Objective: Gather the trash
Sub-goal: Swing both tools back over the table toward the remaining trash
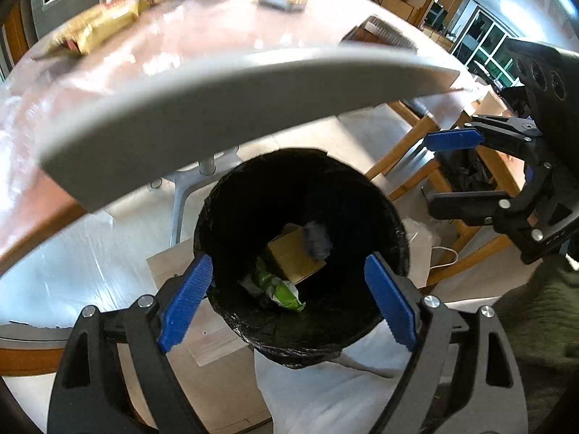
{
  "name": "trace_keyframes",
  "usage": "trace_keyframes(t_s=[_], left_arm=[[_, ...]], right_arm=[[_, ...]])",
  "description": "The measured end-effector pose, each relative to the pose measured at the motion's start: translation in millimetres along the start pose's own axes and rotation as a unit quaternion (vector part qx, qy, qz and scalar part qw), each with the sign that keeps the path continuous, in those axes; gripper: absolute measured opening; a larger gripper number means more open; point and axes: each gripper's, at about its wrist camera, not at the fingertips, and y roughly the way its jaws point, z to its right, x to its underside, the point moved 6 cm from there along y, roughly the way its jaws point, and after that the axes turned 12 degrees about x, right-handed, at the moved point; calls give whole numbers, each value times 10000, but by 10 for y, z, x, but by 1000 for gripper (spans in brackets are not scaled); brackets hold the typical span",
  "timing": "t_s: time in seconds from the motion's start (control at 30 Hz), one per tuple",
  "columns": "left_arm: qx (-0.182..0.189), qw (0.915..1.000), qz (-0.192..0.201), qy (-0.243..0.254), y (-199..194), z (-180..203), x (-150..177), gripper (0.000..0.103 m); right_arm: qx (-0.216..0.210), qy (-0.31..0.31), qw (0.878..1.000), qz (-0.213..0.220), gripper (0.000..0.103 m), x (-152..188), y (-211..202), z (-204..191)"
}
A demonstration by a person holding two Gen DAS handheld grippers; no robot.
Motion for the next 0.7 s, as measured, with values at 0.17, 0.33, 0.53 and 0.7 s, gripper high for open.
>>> trace_keyframes(t_s=[0.17, 0.33, 0.53, 0.7], left_arm=[[48, 9987, 432, 268, -478, 210, -128, 92], [-320, 9895, 1262, 624, -1015, 274, -456, 101], [-929, 9834, 1489, 460, -1121, -220, -997, 101], [-1097, 9839, 1346, 419, -1016, -572, -1285, 101]], right_arm=[[-88, 48, 9990, 440, 81, -113, -492, 94], [449, 286, 9927, 1083, 95, -433, -785, 346], [676, 90, 9931, 956, 98, -784, -520, 479], [478, -21, 9972, 581, 98, -956, -268, 445]])
